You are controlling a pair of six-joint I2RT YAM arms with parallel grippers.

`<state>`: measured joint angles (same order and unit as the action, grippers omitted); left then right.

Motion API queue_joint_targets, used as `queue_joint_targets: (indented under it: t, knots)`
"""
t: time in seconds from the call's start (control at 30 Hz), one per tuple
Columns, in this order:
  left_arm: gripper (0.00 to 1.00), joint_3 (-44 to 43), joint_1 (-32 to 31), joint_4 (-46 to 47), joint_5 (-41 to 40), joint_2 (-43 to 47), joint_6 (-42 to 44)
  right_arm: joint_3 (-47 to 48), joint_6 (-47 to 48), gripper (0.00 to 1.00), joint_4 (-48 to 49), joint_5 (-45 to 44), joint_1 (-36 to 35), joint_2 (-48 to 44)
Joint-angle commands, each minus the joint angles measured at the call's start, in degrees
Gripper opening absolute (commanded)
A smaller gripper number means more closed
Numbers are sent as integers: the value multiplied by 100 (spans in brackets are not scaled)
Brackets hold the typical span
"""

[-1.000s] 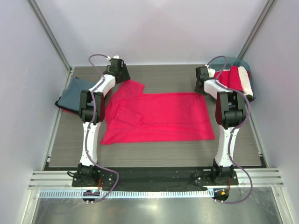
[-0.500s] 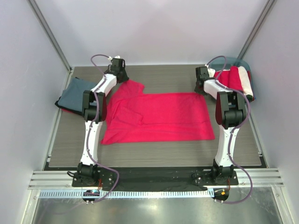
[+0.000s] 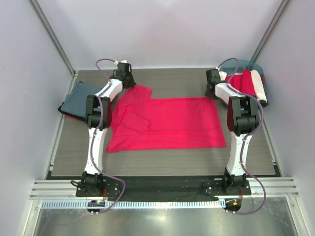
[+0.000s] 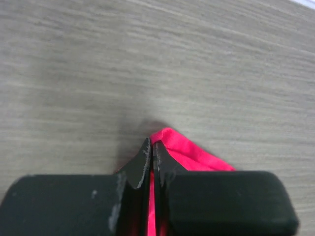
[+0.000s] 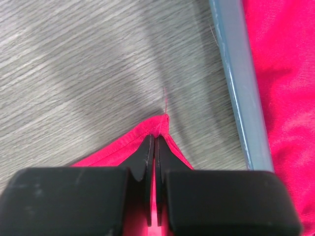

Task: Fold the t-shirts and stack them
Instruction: Fold the tshirt

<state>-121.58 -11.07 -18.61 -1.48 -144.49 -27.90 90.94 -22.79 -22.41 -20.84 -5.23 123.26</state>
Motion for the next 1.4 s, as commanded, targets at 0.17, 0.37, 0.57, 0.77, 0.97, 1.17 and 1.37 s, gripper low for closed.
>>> queue_joint_targets:
  t: [0.17,0.37,0.57,0.77,0.97,1.17,1.37]
  knots:
    - [0,837,-18,542,-46,1272,267,170,11,1,-105,10,5,-364]
    - [0,1548,-88,859,-107,1835,399,74,28,1,-158,-25,5,-531]
    - [0,2348,-141,1148,-169,2512,461,-102,-15,1,-176,-7,-13,-698]
    - [0,3403,-282,1404,-345,3357,496,-348,-33,1,-184,-78,-118,-927]
    - [0,4246,-440,1580,-625,4217,496,-700,-94,1,-193,-262,-153,-1225]
    - [0,4862,-563,1624,-810,4981,601,-1016,-147,1,-184,-359,-153,-1480]
    - [0,5389,-571,1633,-819,5456,584,-1289,-270,1,-176,-438,-144,-1796]
